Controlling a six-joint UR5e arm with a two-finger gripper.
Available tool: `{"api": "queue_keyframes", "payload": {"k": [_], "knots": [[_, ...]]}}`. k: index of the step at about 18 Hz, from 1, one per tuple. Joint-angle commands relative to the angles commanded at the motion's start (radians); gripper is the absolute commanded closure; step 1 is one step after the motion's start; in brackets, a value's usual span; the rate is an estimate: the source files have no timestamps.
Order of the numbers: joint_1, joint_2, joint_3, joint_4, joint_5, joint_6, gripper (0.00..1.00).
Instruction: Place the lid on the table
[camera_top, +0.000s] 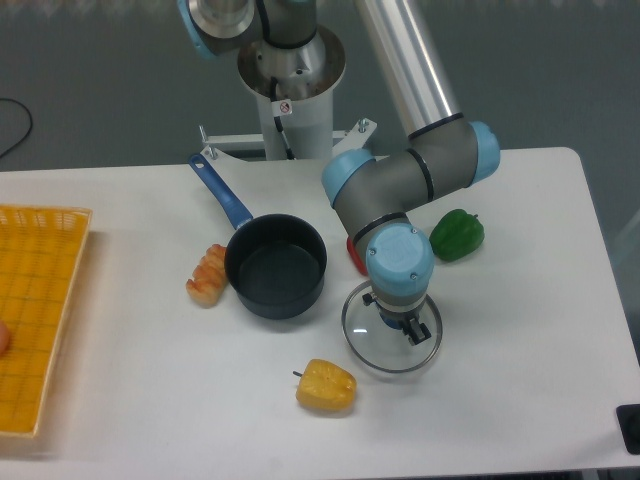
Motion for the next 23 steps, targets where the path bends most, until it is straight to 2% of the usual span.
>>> {"api": "queue_keyframes", "payload": {"k": [23], "knots": [[-0.009,-0.009,-0.009,0.005,0.005,0.0,0.42]]}}
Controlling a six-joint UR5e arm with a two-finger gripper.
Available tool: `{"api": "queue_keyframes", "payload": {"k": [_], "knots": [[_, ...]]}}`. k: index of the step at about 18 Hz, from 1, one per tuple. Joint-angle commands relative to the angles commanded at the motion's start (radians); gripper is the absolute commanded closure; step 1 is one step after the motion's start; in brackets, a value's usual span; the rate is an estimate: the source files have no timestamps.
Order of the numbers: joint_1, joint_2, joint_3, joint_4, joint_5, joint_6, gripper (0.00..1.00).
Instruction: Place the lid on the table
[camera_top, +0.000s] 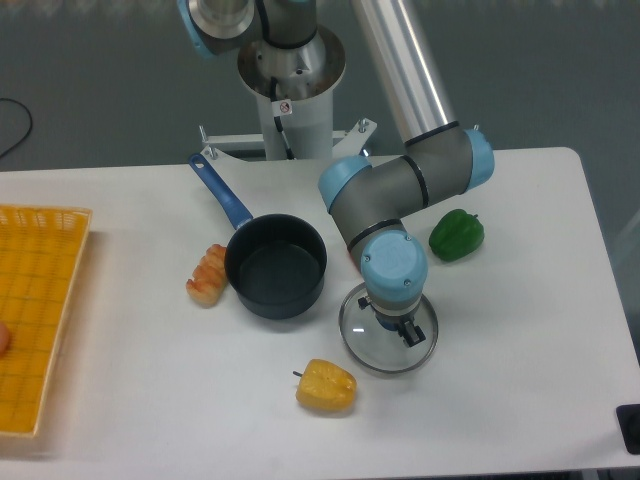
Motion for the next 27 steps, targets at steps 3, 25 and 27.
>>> {"api": "queue_keyframes", "payload": {"k": [3,25,27], "knots": [[-0.002,-0.003,0.0,0.005,0.002,0.0,0.37],[-0.028,0.043,0.015,0.025,-0.005,0.003,0.0],[-0.037,0.051,0.014,0.025,-0.003,0.003,0.0]]}}
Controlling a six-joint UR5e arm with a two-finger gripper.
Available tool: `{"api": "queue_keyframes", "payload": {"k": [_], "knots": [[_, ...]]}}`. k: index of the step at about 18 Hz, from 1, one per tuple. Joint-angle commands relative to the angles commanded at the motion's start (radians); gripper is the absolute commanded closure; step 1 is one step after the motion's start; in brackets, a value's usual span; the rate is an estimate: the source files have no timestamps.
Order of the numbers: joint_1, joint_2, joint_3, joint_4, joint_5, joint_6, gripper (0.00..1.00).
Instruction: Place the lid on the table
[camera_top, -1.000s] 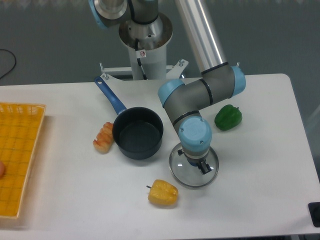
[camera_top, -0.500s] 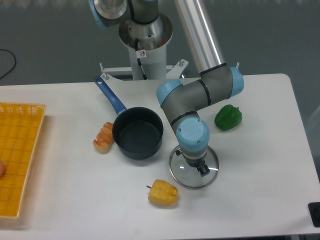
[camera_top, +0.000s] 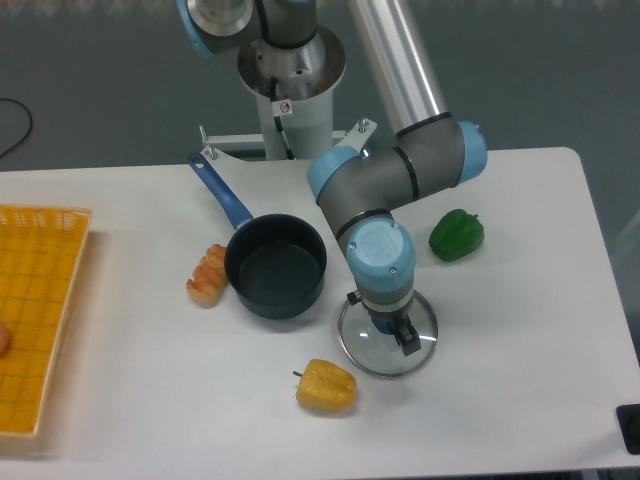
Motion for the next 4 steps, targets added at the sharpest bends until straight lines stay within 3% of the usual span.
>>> {"api": "queue_keyframes", "payload": {"k": [4], "knots": [[-0.015,0.035,-0.003,0.0,-0.017,0.005,0.0]]}}
